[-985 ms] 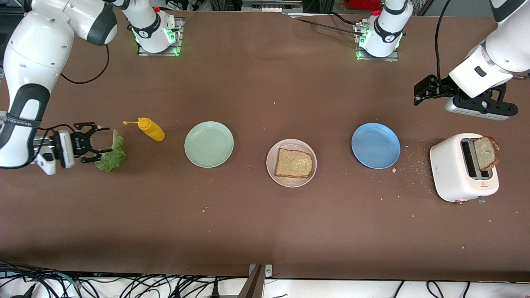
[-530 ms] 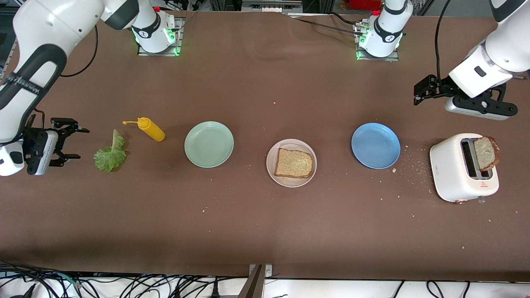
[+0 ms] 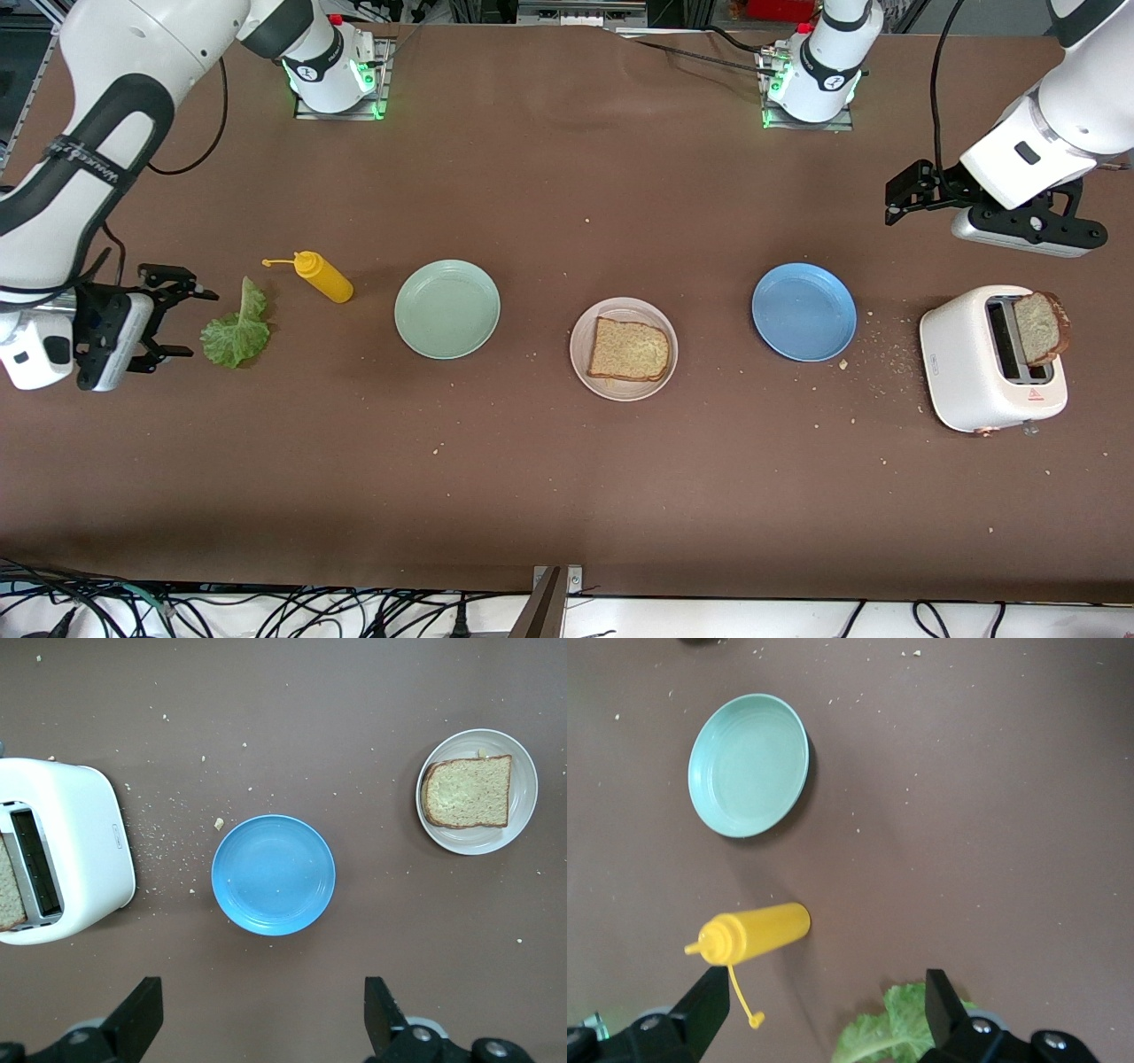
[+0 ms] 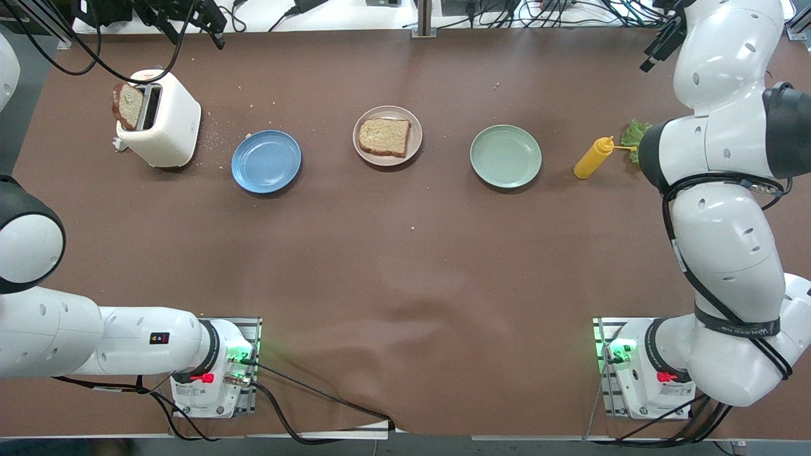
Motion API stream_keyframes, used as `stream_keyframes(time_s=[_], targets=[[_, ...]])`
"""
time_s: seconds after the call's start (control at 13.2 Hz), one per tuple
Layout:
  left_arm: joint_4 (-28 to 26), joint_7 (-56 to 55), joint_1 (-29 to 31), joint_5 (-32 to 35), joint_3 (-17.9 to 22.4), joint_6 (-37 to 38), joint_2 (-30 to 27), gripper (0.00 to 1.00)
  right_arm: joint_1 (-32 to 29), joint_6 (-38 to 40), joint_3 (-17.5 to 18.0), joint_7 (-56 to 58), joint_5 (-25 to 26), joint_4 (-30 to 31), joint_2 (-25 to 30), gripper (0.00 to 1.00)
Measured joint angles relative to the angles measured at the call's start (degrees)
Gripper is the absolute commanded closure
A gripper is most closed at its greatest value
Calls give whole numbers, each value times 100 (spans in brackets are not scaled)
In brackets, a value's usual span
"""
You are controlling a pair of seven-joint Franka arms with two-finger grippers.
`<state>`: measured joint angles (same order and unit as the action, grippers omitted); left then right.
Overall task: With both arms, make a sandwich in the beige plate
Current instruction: 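Move the right gripper over the green lettuce leaf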
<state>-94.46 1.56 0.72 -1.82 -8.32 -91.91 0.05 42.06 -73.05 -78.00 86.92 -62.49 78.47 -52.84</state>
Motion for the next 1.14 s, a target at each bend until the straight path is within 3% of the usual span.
stream_keyframes(time_s=[0.15,0.3,0.45,0.61,0.68,0.76,1.14], targets=[[0,0,0,0,0,0,0,0,192,-217,60,-902,169,-22,2,2],[0,0,0,0,0,1,0,0,198,-763,609,-1795,1013,-150,155,2],[0,0,0,0,0,2,0,0,-41,-1719,1941,-2817,2563,-215,659,2],[1,0,-1,0,0,4,0,0,-731,-2344,3467,-3628,4085,-216,1157,2],[0,0,-1,0,-1,4,1,0,-1192,-2552,4151,-3823,4658,-192,1326,2],[0,0,-1,0,-1,4,1,0,-1504,-2767,4515,-3882,4945,-106,1404,2],[1,0,-1,0,-1,4,0,0,-1984,-4678,4752,-3861,5151,1568,1574,2]])
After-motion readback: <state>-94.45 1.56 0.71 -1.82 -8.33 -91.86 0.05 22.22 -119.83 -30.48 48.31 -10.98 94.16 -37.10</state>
